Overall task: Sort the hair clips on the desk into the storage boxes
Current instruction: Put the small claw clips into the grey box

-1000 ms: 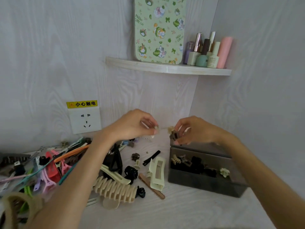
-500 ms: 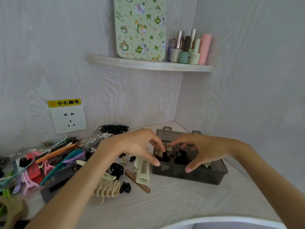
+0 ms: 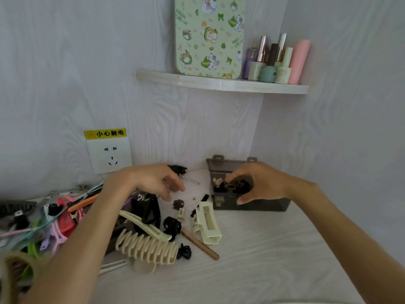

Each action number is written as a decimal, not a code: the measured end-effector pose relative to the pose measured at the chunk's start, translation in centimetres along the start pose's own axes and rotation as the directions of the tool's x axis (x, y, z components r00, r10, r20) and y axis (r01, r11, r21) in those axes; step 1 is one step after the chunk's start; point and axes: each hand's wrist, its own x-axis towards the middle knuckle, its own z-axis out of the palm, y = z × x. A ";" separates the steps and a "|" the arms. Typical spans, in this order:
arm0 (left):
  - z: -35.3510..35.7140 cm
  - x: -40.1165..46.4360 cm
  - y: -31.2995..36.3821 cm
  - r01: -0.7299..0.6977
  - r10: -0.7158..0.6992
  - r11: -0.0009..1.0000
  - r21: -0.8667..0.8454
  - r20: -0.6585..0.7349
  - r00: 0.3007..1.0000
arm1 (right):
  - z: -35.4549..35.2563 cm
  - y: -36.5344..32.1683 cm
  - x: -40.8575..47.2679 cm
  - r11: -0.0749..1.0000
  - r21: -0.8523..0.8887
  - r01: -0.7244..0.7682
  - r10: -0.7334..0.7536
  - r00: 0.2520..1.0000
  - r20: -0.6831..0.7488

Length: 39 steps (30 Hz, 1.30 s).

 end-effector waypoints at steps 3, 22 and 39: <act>0.5 0.5 0.6 -0.005 -0.001 0.998 0.062 0.105 0.994 | 0.5 -2.9 -0.1 0.992 0.096 0.081 -0.072 0.993 -0.091; 2.3 -5.3 -0.3 -0.098 0.087 0.995 -0.030 -0.254 0.963 | 7.7 -9.5 1.3 1.000 0.006 -0.001 0.002 0.981 -0.196; 4.4 -6.1 2.3 -0.030 0.066 0.969 0.243 -0.143 0.988 | 6.7 -8.7 -0.4 0.999 0.031 0.012 0.001 0.921 -0.389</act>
